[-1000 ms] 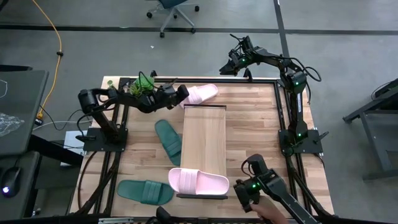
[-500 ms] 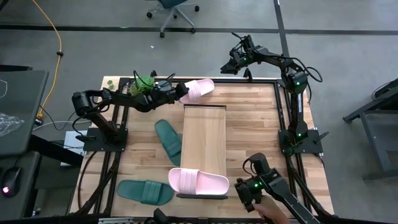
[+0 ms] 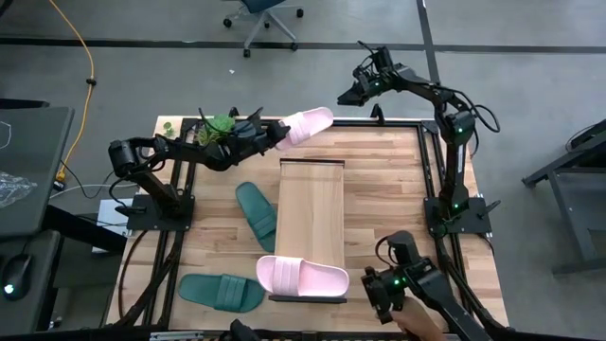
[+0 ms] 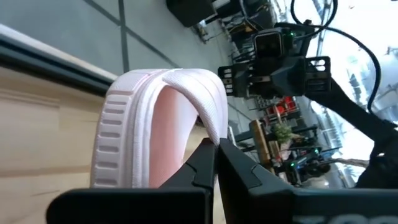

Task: Pick and place slides into the shelf
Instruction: Put the pink slides on the shelf

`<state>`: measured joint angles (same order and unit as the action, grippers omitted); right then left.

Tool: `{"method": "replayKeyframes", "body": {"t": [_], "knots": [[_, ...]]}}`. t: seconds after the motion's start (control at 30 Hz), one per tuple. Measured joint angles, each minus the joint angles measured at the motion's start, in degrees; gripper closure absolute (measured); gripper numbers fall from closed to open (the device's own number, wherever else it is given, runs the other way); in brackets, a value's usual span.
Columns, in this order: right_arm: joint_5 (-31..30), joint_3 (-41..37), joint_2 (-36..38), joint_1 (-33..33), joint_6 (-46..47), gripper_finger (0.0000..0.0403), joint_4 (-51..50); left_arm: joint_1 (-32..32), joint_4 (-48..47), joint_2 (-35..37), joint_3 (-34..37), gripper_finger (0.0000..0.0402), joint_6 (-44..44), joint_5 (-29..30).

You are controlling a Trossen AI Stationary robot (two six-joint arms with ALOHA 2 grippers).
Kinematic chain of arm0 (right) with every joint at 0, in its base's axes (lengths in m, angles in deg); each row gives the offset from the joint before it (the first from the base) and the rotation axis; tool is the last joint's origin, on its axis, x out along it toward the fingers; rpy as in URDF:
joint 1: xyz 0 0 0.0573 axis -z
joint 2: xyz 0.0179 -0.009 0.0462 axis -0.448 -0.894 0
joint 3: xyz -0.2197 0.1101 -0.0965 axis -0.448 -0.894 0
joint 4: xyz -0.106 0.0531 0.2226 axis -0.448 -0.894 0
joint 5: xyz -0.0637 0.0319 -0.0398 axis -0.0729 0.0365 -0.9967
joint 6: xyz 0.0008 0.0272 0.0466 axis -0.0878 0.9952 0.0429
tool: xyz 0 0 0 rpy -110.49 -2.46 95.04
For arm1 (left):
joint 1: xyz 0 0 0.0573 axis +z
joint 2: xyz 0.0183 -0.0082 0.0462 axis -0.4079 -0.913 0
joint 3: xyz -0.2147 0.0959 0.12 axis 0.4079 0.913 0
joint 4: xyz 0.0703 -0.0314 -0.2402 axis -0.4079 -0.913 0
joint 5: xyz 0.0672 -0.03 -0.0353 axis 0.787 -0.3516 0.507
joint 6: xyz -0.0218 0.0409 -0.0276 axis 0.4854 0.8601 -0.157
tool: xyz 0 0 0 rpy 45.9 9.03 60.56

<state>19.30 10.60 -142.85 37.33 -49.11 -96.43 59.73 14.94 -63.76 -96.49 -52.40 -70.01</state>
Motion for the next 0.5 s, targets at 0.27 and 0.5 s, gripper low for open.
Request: {"method": "replayKeyframes", "body": {"t": [0.27, 0.5], "knots": [[0.01, 0.02, 1.39, 0.24, 0.01, 0.0181, -0.27, 0.02, 3.87, 0.81, 0.00, 0.0401, 1.01, 0.24], [-0.40, 0.02, 2.35, 0.22, 0.07, 0.0181, -0.58, 0.02, 2.98, 4.92, 0.00, 0.0401, 5.16, 0.22]]}}
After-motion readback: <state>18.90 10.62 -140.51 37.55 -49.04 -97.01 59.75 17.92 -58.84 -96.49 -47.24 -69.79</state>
